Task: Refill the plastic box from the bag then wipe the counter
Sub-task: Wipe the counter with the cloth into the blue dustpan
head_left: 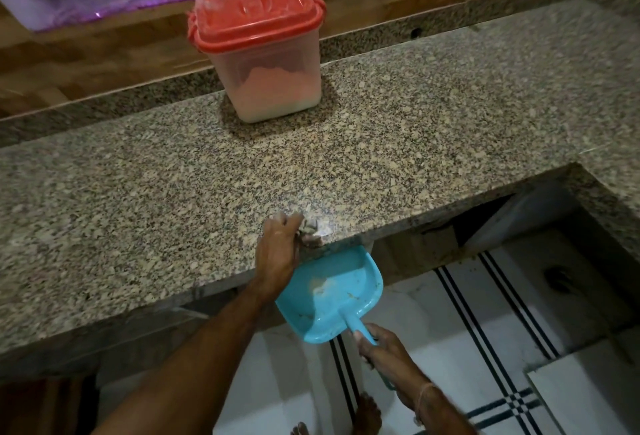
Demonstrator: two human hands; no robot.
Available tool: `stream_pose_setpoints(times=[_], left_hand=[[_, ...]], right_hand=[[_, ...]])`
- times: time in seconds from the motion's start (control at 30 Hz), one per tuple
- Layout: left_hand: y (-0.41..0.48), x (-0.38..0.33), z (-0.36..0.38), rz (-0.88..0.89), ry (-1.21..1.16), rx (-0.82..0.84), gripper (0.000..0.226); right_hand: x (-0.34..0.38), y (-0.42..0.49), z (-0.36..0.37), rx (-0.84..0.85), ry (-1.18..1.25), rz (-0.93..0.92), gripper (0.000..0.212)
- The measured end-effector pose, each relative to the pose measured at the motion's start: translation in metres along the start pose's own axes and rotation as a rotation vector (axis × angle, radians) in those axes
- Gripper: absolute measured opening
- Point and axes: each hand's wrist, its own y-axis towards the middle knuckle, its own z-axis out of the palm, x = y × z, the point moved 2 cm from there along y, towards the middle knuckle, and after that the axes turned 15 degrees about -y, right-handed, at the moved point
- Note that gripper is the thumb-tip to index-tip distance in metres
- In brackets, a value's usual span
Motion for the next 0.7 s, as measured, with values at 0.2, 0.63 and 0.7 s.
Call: stream_pose_setpoints(times=[0.2,0.63,0.7], left_hand=[[-0.005,-0.008,0.031,0.174,0.042,0.157,0.018],[-0.12,0.066,-0.005,-0.043,-0.179,0.145,0.037],[-0.147,0.091,-0.022,-0.151,-0.302,0.045,0.036]], right_hand=[[0.001,-0.013,0.004,0.012,-0.019,0.015,0.022],[-0.004,-0.036,0.071,0.062,-0.16,0.05,0.023],[-0.004,-0.041,0.098,0.122,-0.209,0.05,0.027]])
